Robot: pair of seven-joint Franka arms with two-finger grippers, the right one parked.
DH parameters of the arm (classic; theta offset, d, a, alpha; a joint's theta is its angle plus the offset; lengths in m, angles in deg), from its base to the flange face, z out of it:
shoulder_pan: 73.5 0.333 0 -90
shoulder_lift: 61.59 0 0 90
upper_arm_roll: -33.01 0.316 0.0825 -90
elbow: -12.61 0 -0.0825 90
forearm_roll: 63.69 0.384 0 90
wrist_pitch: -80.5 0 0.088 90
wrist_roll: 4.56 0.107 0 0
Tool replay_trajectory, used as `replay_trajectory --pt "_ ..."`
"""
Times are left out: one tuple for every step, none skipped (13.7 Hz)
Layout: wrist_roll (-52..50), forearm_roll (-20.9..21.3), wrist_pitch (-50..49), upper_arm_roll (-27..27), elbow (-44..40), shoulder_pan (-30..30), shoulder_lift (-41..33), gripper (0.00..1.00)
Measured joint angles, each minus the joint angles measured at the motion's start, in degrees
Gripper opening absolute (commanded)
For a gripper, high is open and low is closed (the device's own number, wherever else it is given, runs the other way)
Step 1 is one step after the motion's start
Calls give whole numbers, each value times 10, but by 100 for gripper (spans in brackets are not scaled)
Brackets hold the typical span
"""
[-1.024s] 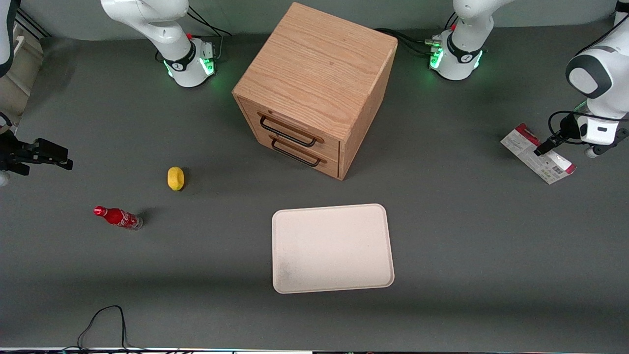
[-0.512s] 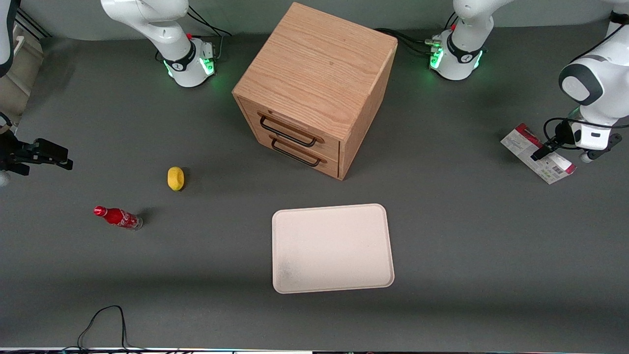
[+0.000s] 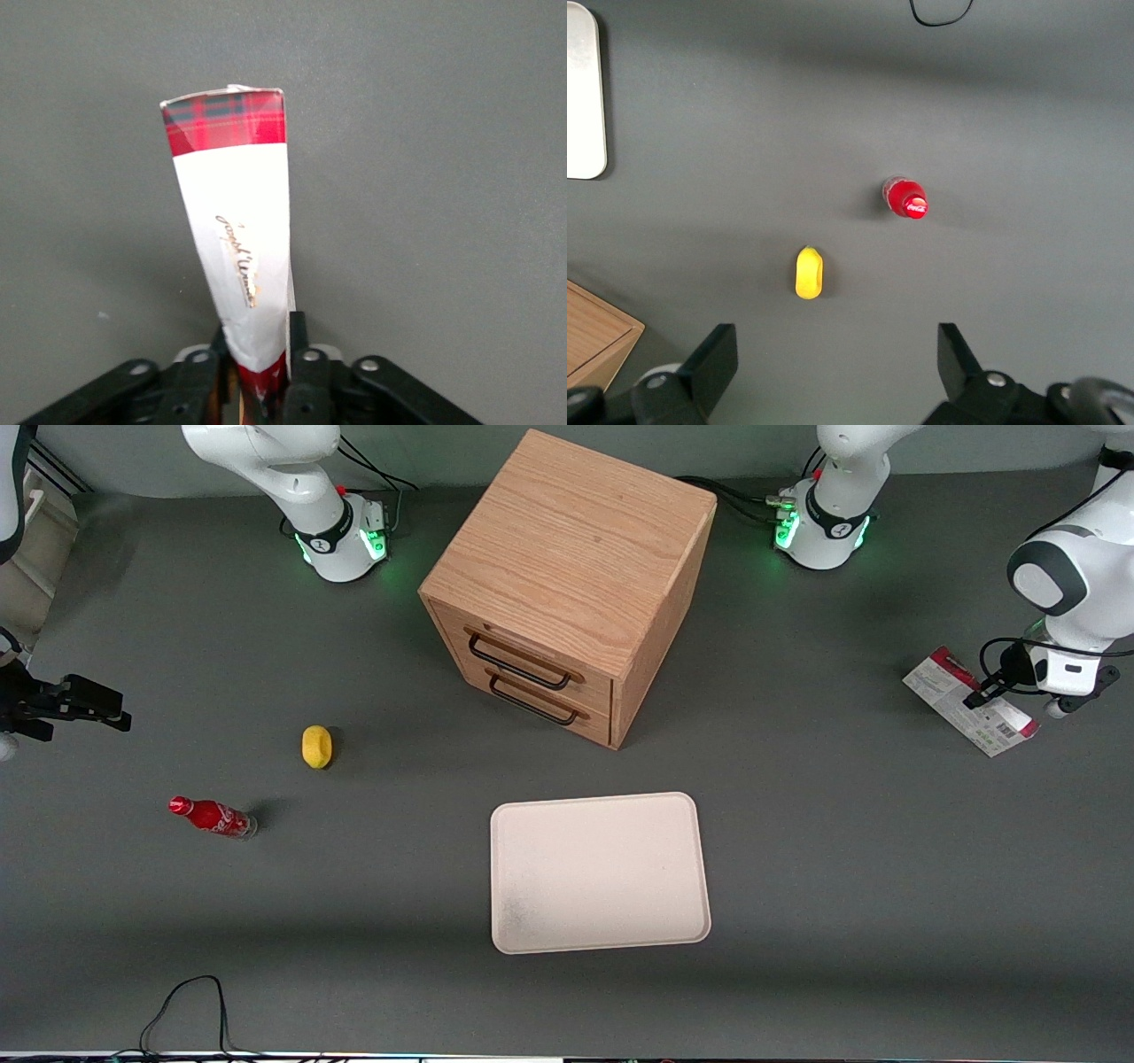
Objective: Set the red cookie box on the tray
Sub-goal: 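Carry the held cookie box with the left gripper over the white tray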
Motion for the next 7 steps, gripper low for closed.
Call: replay_trajectory --pt "0 0 0 0 -1 0 -1 0" --pt "0 0 -2 0 -3 0 -2 0" --pt "0 0 -13 -1 -7 0 -6 0" --pt "0 0 -42 -1 -17 0 -13 0" --pt "0 -1 -81 -1 -30 0 -25 0" --pt "-1 -1 -127 0 -48 0 -40 0" --pt "-3 -2 -173 0 -68 0 -57 0"
